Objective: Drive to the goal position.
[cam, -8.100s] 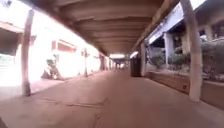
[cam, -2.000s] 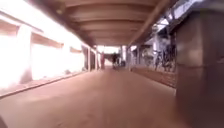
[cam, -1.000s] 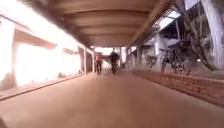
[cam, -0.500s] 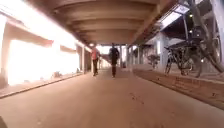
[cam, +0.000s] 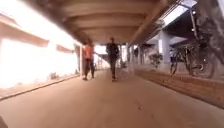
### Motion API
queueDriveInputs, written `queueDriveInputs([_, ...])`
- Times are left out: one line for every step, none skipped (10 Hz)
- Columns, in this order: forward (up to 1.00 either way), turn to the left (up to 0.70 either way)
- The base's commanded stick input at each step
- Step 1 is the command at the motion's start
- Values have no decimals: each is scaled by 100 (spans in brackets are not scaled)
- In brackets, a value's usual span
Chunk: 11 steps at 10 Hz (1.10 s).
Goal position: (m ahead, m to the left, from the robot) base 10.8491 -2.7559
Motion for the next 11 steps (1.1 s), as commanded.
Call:
queueDriveInputs([85,0])
queueDriveInputs([85,0])
queueDriveInputs([74,0])
queueDriveInputs([46,0])
queueDriveInputs([0,0])
queueDriveInputs([0,0])
queueDriveInputs([0,0])
queueDriveInputs([0,0])
queueDriveInputs([0,0])
queueDriveInputs([0,0])
queueDriveInputs([0,0])
